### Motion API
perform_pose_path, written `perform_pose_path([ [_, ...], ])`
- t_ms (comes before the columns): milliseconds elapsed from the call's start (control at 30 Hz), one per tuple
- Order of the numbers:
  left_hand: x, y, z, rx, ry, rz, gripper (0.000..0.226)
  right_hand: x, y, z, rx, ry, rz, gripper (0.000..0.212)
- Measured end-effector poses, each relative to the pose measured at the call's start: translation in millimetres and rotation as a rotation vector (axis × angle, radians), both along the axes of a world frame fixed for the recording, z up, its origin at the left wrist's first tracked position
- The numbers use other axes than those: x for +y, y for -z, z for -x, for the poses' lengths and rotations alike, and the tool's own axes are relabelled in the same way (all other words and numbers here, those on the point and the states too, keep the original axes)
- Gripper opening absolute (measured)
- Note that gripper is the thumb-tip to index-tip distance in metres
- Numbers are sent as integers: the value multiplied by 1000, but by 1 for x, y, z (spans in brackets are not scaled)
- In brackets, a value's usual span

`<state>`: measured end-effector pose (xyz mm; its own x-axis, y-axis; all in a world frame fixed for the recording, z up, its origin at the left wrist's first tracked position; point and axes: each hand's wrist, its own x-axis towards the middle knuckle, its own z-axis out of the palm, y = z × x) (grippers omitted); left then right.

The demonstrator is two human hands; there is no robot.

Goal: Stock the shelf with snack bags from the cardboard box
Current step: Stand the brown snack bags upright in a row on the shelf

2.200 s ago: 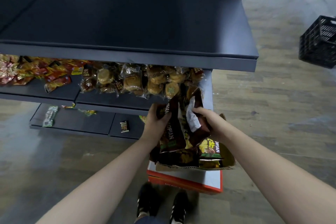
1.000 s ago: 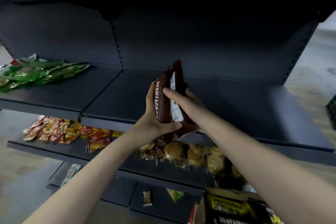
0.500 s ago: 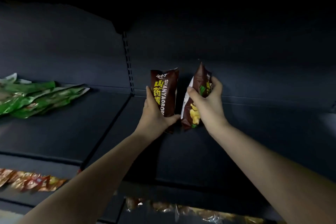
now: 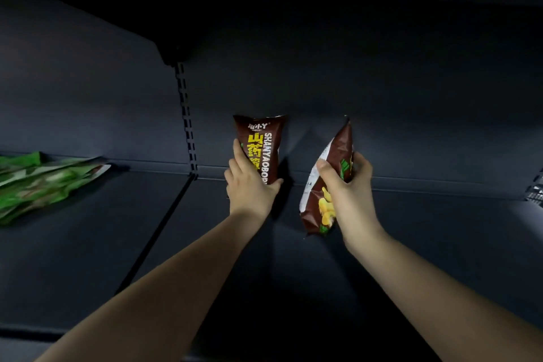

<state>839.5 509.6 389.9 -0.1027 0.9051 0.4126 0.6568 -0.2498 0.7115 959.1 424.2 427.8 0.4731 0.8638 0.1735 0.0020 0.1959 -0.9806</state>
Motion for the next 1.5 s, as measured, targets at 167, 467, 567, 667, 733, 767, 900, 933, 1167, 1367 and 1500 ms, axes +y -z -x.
perform_pose_path([
  [167,12,6,-11,6,-27,-13,116,2,1,-3,-1,-13,18,64],
  [467,16,7,-1,-46,110,180,129,5,-4,2,-43,-27,30,64],
  [567,21,7,20,-254,263,237,110,4,-6,6,-58,-37,31,67],
  [667,8,0,37,-387,243,216,75,3,-10,10,-49,-42,15,71],
  [733,-10,-5,42,-356,165,66,52,3,-14,13,-75,-43,10,75],
  [767,-23,-9,45,-324,159,-29,43,3,-15,15,-94,-39,5,78],
  [900,-66,-27,47,-168,480,41,58,7,-15,24,-136,-35,-4,90],
  [933,-71,-30,45,-94,554,121,65,7,-16,27,-135,-45,4,92],
  [1167,-68,-29,37,-109,635,288,77,8,-16,34,-23,-222,62,88],
  [1367,-56,-24,55,-350,609,382,58,10,-2,28,-253,-400,196,38],
  [1500,-51,-12,50,-182,417,206,62,18,6,39,-342,-330,122,35],
])
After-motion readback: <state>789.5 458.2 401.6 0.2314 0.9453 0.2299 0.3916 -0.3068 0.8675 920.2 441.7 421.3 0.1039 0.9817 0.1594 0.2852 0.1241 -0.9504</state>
